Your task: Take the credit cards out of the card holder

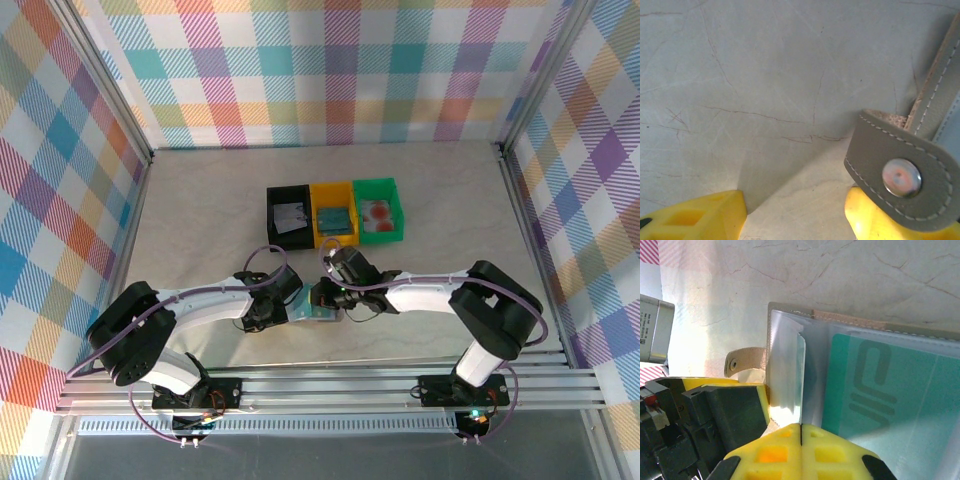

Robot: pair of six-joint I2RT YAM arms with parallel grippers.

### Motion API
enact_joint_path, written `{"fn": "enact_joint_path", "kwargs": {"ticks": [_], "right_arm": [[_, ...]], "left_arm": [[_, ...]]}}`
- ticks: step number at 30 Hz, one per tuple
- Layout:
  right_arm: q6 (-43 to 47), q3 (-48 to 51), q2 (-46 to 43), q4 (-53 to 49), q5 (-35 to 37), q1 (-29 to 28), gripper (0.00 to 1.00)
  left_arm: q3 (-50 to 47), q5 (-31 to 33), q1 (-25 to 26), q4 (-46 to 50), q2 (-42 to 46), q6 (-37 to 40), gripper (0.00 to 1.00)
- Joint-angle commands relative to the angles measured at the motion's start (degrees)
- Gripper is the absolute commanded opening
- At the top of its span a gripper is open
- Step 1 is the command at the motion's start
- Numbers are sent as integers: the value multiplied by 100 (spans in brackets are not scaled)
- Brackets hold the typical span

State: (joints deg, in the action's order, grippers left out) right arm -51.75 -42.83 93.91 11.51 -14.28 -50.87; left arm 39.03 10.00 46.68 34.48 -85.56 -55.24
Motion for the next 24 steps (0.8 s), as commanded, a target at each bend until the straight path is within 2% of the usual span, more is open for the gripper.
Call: {"fn": "enact_joint_path", "kwargs": {"ticks": [1,13,24], "right_arm": [[130,73,-172,-62,-110,60,0],[252,441,-725,-182,-75,261,0],[332,868,-1562,-328,-31,437,0]], "left_arm": [[-892,-1703,-21,-2758,-1173,101,59],[-846,-1704,-94,-2560,-857,196,59],[-678,-1484,-256,-1904,423,568,60]]}}
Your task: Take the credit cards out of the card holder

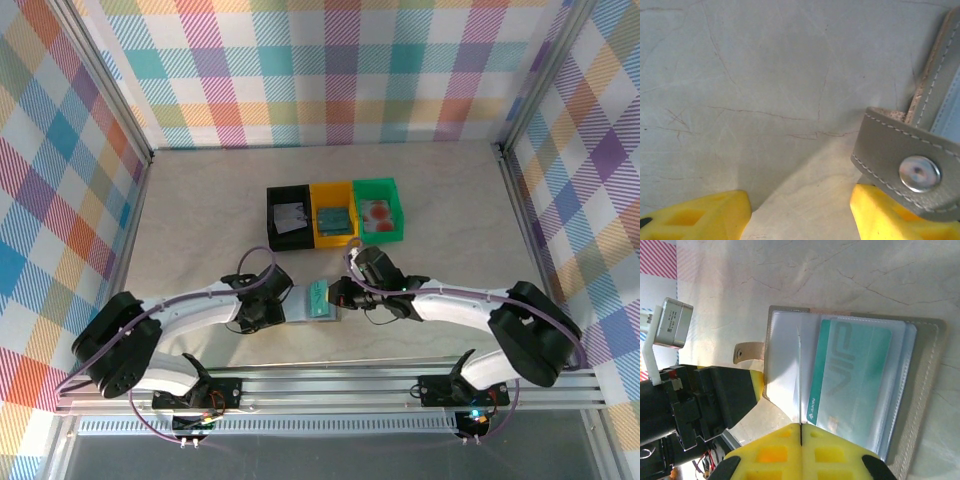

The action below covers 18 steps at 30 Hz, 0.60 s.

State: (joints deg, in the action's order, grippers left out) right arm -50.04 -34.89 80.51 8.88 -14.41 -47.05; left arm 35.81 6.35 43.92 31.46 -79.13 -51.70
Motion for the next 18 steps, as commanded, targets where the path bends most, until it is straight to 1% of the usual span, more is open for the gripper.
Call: {"fn": "enact_joint_path", "kwargs": {"ticks": [1,6,11,12,16,18], "right_arm": [[171,101,-317,-119,-9,77,0],[119,236,-885,-258,-111,290,0],[-12,399,-1538,-328,-334,664,0],[-39,426,-1636,-316,-390,714,0],[-89,473,-1950,-333,-577,849,0],[-136,511,-2058,-265,-660,864,0]], "left_arm": [[-356,-1094,20,-1398,-66,255,60],[-438,-1174,-4,-1409,791,494,61],[-578,-1320,2,-1505,1860,713,61],[-605,-1320,2,-1695,2031,733,61],[-737,-1322,2,-1769,2660,774,61],[-928,-1439,2,-2097,2831,656,61]]}}
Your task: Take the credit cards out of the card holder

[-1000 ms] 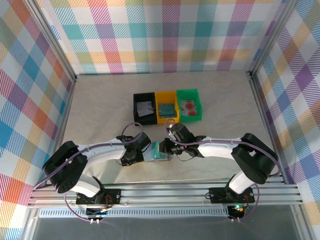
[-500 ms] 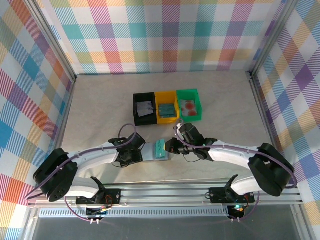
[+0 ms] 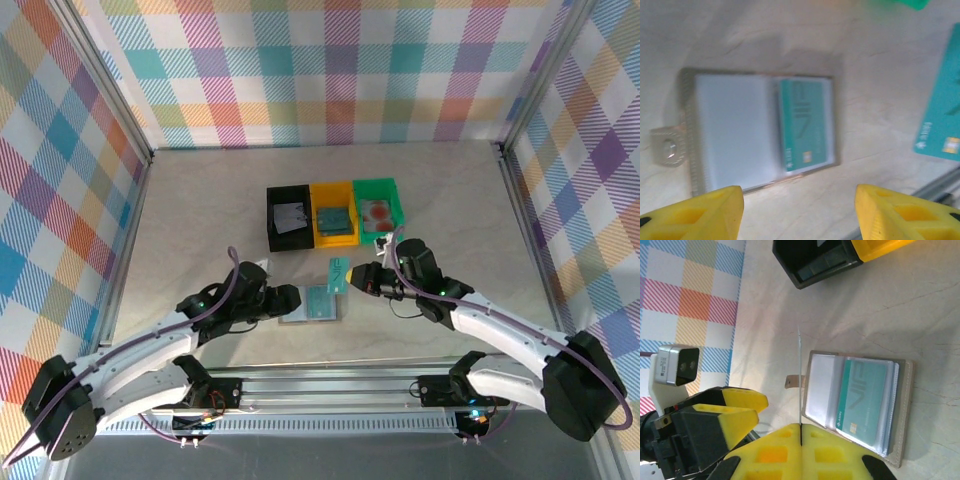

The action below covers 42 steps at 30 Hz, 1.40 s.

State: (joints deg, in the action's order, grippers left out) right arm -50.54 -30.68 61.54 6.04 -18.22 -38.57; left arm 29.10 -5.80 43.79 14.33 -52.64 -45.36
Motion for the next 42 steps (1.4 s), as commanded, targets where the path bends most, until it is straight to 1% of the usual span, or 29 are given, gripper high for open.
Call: {"fn": "enact_joint_path", "kwargs": {"ticks": [1,5,10,14,20,25,31,33,35,42], "right_arm": [[-106,110,-213,91,-341,26,0],[-192,185,-381,371,-611,17,0],[-230,226,-476,634,-965,25,0],[-284,246,-434,812,-1214,24,0],[-324,264,-406,1042,-1472,19,0],[-341,207,-188,1236,-1730,-40,0],[-210,32,9,1261,-1712,-273,0],[-201,-5,67,1295,-1711,-300,0],[-206,-25,110,1307,-1703,-309,0],[-132,-73,126,1288,-1610,-309,0]], "left_arm": [[-364,-292,15,-603,240,-70,61],[-661,-474,24,-1452,435,-411,61],[-629,-483,23,-1900,550,-463,61],[-687,-510,20,-2445,552,-664,61],[-852,-630,32,-3381,300,-1019,61],[-888,-639,80,-3894,72,-1194,60],[-906,-695,146,-4339,-117,-1342,58],[-932,-694,181,-4456,-124,-1377,56],[-957,-694,215,-4513,-115,-1396,54],[-1095,-788,270,-4592,-30,-1449,52]]}}
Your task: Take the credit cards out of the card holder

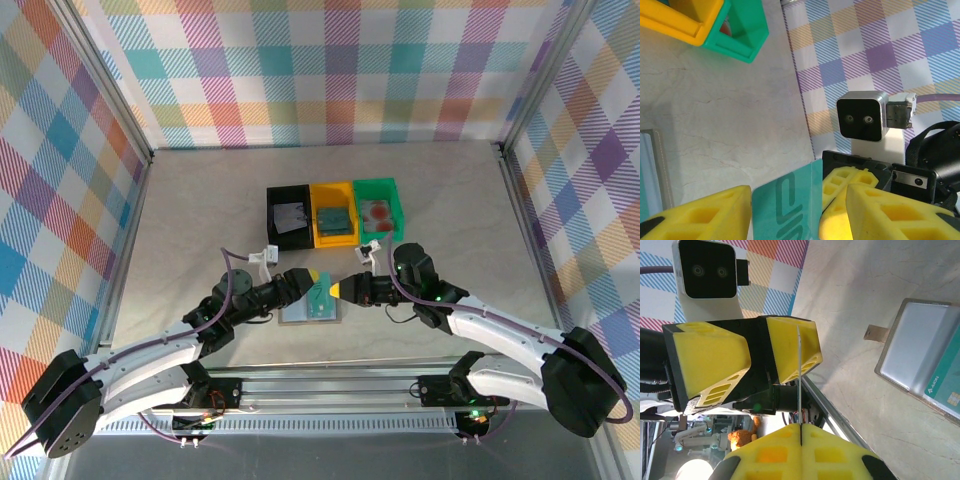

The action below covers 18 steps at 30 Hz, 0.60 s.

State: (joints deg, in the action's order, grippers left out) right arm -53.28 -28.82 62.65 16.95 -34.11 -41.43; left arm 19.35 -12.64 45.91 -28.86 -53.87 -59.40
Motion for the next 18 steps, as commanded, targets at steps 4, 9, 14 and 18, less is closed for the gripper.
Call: {"fn": "enact_joint_path", "kwargs": {"ticks": [4,9,14,18], "right_arm": [[174,-299,34,175,-4,-27,0],[213,-344,157,176,-34,-19,0],[232,-335,225,154,18,-23,0],[221,-335,265,185,45,-23,0]], "left_arm": [[-180,-277,76,-322,121,-63,52],[-234,-320,75,-327,223,-72,46],[-230,-265,76,-151,438,-28,34],[-238,-305,78,-187,468,-54,27]]}}
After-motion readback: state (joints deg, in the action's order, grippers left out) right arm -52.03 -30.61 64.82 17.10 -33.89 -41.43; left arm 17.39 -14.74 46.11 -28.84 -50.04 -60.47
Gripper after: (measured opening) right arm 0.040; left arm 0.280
